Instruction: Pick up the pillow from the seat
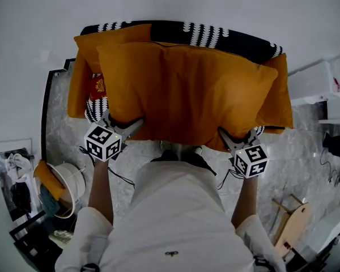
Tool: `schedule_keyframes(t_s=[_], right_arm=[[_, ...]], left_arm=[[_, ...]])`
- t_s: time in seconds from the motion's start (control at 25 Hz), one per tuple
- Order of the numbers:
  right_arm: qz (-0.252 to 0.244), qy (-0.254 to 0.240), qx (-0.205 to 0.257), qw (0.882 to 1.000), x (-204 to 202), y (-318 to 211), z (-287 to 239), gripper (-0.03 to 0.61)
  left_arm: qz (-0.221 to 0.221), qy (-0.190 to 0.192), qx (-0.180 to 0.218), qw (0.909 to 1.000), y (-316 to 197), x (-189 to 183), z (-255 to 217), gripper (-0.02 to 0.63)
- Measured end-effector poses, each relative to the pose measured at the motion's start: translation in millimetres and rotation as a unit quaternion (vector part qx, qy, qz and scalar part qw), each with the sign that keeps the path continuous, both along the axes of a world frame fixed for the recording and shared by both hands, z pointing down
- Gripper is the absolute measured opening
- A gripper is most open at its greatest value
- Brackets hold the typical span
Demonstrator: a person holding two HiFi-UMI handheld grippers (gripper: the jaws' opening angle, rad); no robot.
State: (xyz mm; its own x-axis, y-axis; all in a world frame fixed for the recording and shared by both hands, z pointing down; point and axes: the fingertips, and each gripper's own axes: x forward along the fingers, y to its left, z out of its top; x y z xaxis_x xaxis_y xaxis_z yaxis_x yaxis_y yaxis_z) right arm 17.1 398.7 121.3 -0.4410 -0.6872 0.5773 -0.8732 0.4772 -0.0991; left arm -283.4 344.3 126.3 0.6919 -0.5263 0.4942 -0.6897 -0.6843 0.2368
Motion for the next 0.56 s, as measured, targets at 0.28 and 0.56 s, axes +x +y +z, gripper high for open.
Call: schedule_keyframes(t_s=[0.28, 0.56], right_arm=[[-0.003, 0.001, -0.001, 1.000, -3, 3, 1, 0.261], [-0.003, 0.000, -0.007, 1.000, -4, 13, 5, 0.261]], left_arm=[[-0.001, 0.000, 0.000, 1.0000, 4, -3, 1, 0.344], [0.000, -0.004, -0.009, 0.9999, 13, -4, 5, 0.344]])
